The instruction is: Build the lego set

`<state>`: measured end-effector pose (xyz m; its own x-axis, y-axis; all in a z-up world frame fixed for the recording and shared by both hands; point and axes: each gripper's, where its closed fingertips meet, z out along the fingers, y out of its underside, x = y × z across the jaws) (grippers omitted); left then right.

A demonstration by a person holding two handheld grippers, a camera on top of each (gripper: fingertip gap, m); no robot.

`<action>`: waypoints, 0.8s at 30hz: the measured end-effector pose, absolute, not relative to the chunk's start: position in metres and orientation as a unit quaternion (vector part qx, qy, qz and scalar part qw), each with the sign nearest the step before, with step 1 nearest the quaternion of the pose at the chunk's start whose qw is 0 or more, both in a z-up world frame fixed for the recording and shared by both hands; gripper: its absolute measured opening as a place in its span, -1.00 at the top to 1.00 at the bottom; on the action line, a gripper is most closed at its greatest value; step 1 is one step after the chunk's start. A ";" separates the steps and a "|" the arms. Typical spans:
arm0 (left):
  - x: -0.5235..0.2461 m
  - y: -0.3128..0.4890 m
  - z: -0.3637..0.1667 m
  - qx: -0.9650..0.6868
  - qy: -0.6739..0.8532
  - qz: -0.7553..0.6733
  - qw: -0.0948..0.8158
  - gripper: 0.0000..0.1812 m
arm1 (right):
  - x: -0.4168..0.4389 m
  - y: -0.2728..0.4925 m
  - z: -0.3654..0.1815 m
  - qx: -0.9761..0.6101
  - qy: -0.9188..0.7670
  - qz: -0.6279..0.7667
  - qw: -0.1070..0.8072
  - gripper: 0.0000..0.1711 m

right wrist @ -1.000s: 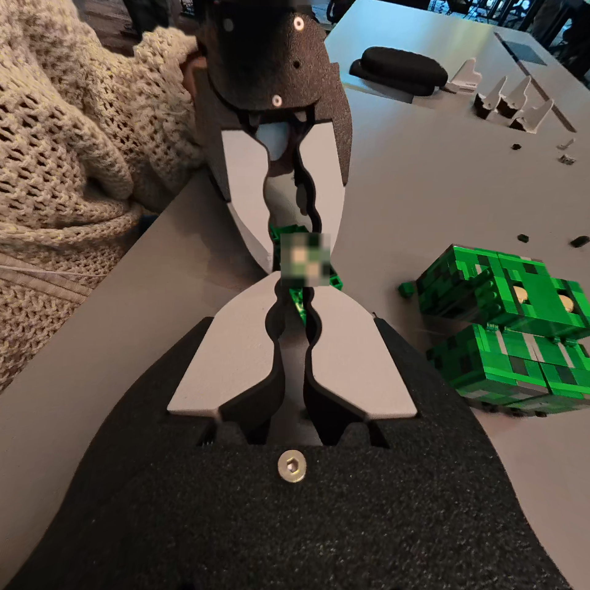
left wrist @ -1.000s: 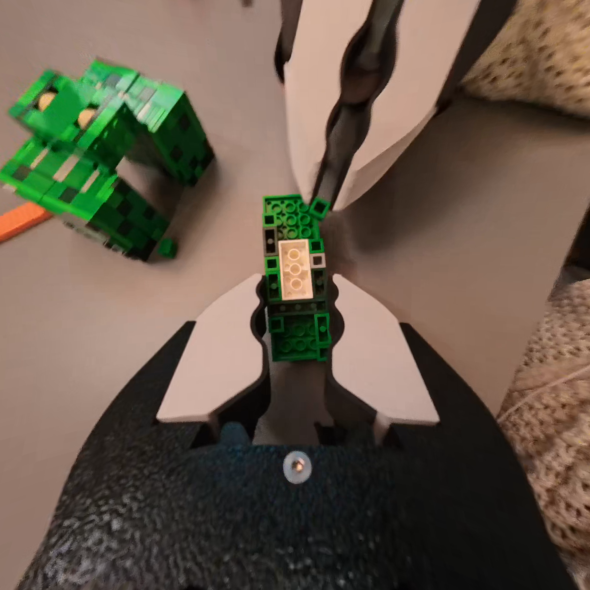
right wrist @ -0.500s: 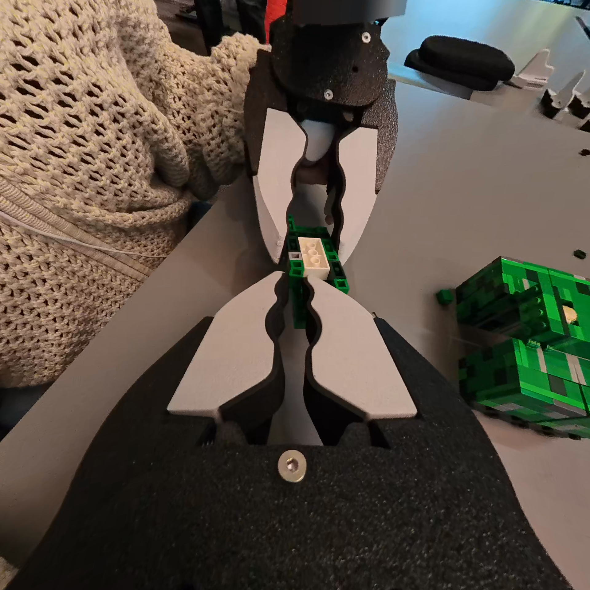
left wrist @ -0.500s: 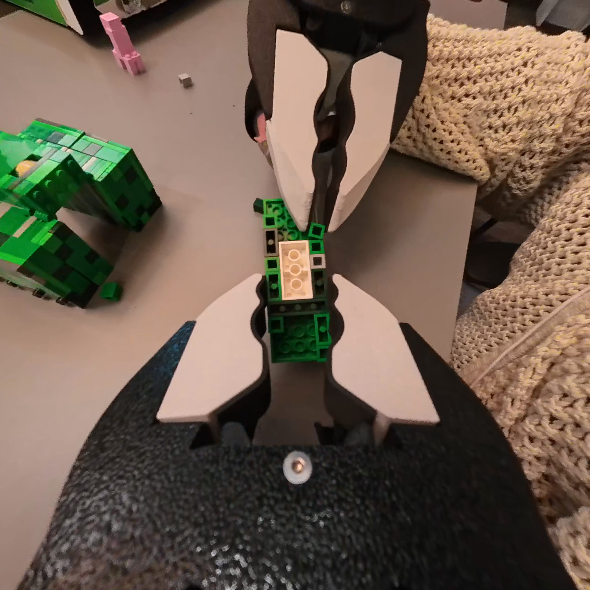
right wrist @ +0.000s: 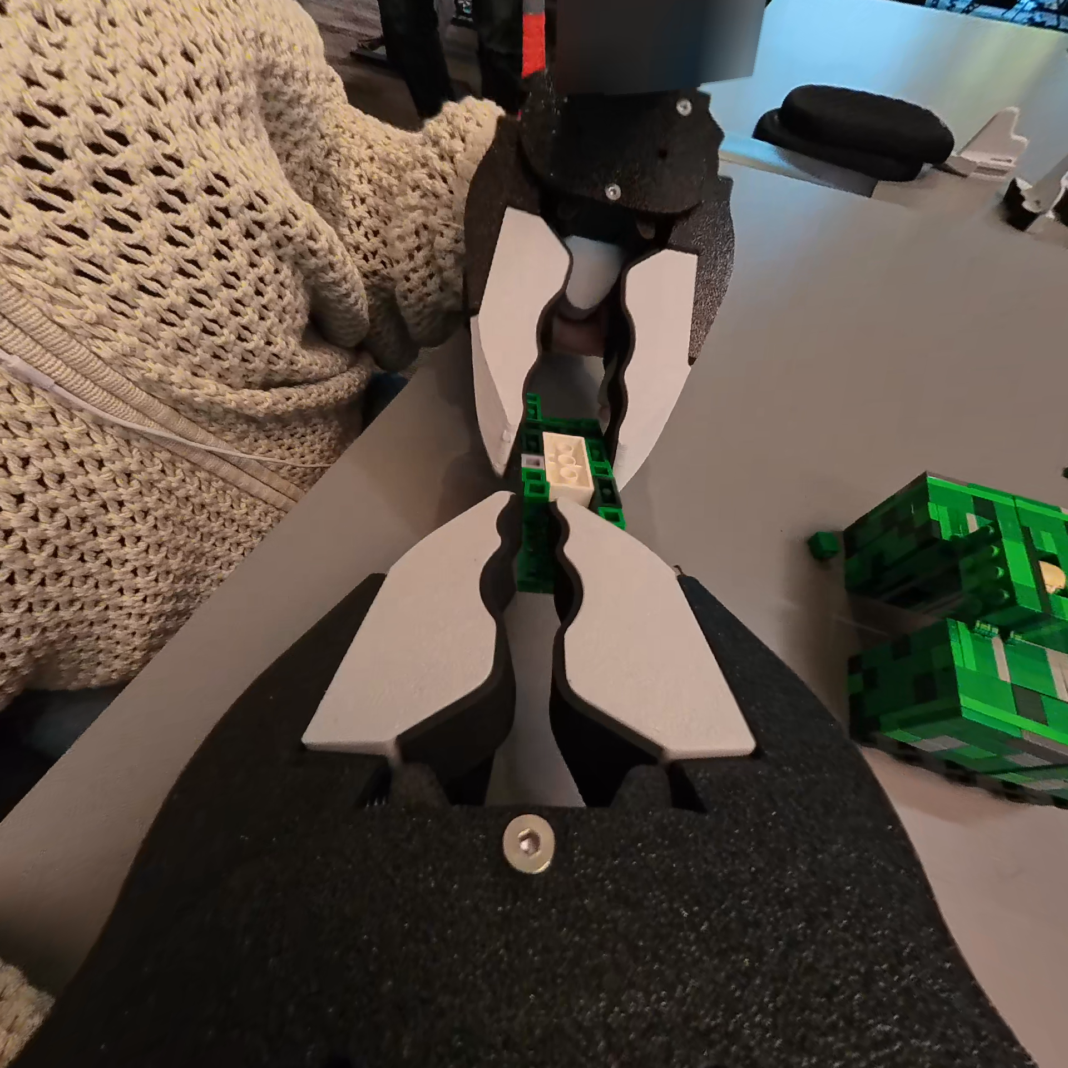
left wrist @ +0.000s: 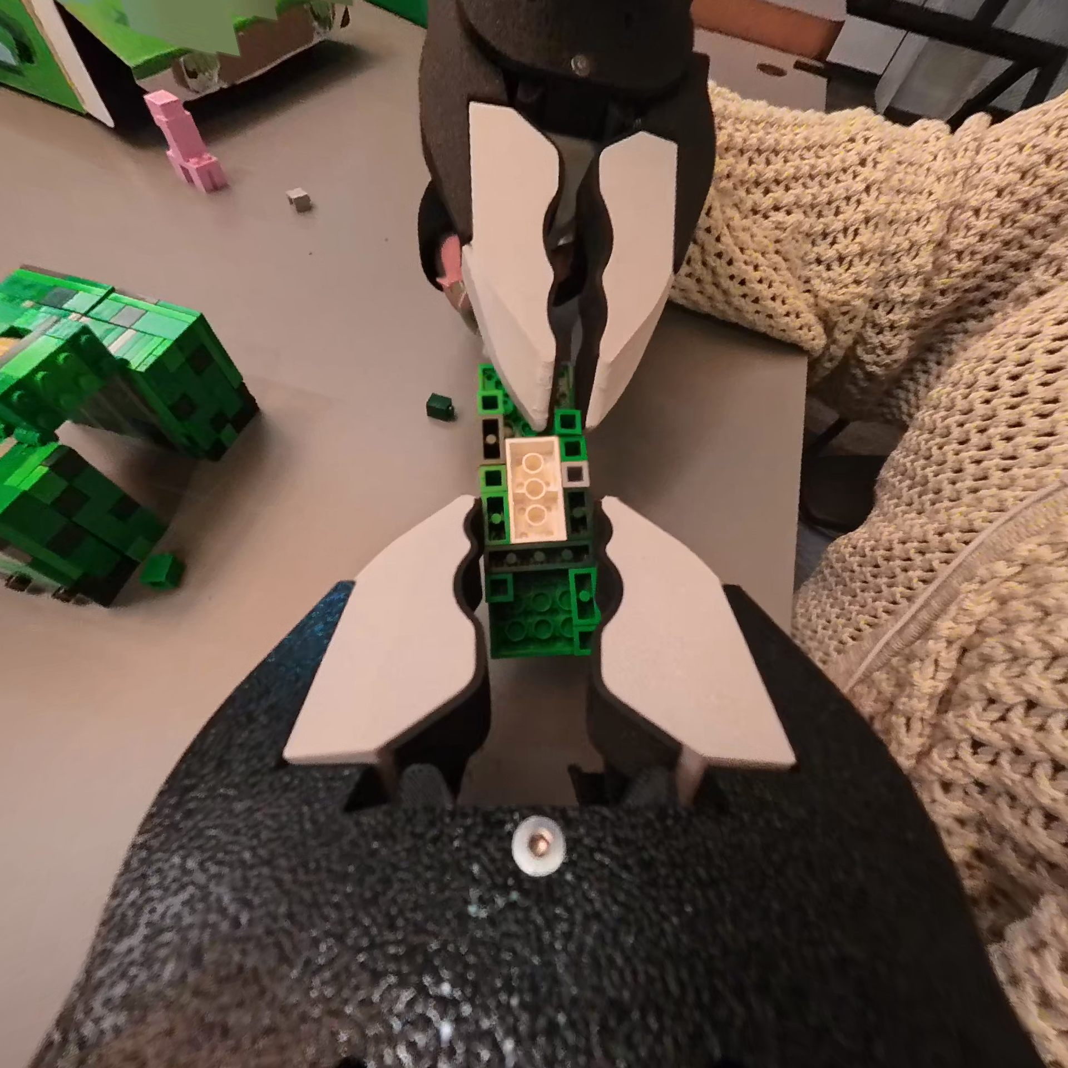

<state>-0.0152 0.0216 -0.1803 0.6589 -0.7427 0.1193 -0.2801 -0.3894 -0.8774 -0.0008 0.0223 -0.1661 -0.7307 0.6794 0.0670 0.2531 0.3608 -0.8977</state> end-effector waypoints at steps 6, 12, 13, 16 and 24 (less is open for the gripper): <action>-0.016 0.022 -0.178 -0.792 0.316 -0.261 0.452 0.61 | -0.001 0.022 -0.166 -0.289 -0.800 0.473 0.231 0.87; -0.026 0.028 -0.178 -0.808 0.283 -0.247 0.453 0.61 | -0.007 0.030 -0.152 -0.291 -0.786 0.460 0.292 0.68; -0.029 0.030 -0.177 -0.813 0.270 -0.246 0.454 0.61 | -0.010 0.031 -0.145 -0.286 -0.779 0.457 0.321 0.60; -0.039 0.035 -0.173 -0.825 0.229 -0.240 0.457 0.61 | -0.019 0.039 -0.129 -0.245 -0.770 0.363 0.464 0.44; -0.056 0.041 -0.172 -0.841 0.175 -0.228 0.458 0.61 | -0.033 0.046 -0.141 -0.125 -0.772 0.106 0.614 0.40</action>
<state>-0.0563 0.0413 -0.1715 0.8349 -0.5032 0.2229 -0.0857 -0.5189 -0.8505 -0.0330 0.0457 -0.1412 -0.2142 0.3240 0.9215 0.0633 0.9460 -0.3179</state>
